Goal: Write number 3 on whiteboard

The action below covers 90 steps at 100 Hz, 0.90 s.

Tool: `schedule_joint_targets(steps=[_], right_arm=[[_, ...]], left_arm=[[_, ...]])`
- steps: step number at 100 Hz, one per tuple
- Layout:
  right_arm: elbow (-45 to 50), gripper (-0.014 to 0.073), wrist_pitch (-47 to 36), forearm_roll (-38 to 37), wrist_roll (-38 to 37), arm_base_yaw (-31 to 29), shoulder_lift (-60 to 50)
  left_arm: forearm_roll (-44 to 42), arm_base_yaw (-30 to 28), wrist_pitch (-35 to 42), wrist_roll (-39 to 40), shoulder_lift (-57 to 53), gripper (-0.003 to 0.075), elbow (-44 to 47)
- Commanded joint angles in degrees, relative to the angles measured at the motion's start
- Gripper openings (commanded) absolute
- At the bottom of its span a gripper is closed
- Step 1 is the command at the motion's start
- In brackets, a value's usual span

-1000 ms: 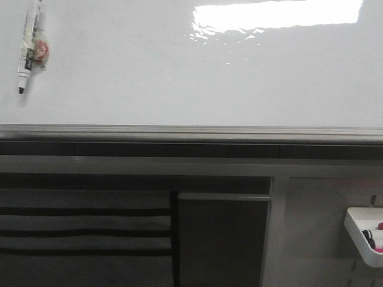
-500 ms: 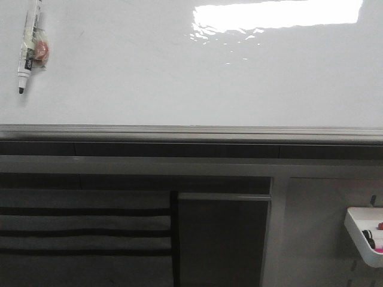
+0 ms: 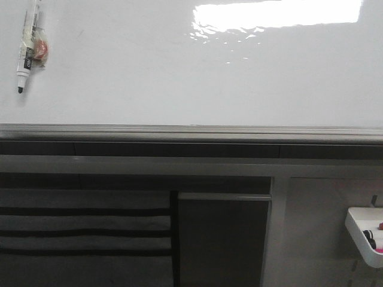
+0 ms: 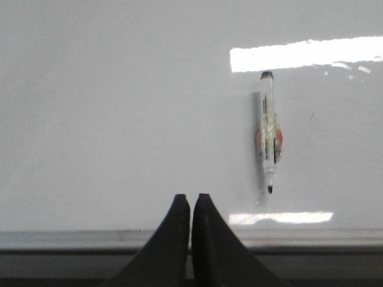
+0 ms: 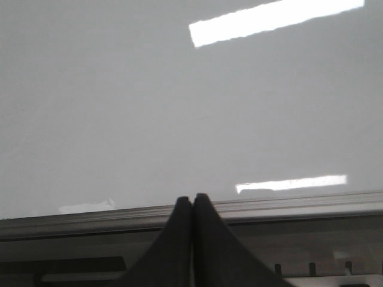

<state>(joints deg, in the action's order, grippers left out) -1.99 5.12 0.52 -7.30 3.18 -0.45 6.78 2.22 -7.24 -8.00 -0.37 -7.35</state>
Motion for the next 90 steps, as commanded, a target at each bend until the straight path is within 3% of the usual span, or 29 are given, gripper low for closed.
schedule_joint_targets(steps=[1,14,28,43,90], right_arm=[[-7.1,-0.0074,1.4,-0.9,0.1,-0.3,-0.1],[-14.6,-0.0074,9.1,-2.4,0.2,-0.3,4.0],[-21.9,-0.0074,14.7,-5.6,0.2,-0.3,10.5],[-25.7,-0.0074,14.7,-6.0,0.2,-0.3,14.9],[-25.8,-0.0074,13.3,-6.0,0.2,-0.3,15.3]], left_arm=[[1.2,0.0,-1.7,0.7,0.4,-0.0018,-8.4],[1.1,0.0,-10.5,0.7,6.0,-0.0018,-18.5],[1.0,0.0,-14.2,0.5,12.8,-0.0018,-24.8],[1.0,0.0,-14.6,0.5,16.1,-0.0018,-25.7],[1.1,0.0,-14.9,0.5,16.7,-0.0018,-25.5]])
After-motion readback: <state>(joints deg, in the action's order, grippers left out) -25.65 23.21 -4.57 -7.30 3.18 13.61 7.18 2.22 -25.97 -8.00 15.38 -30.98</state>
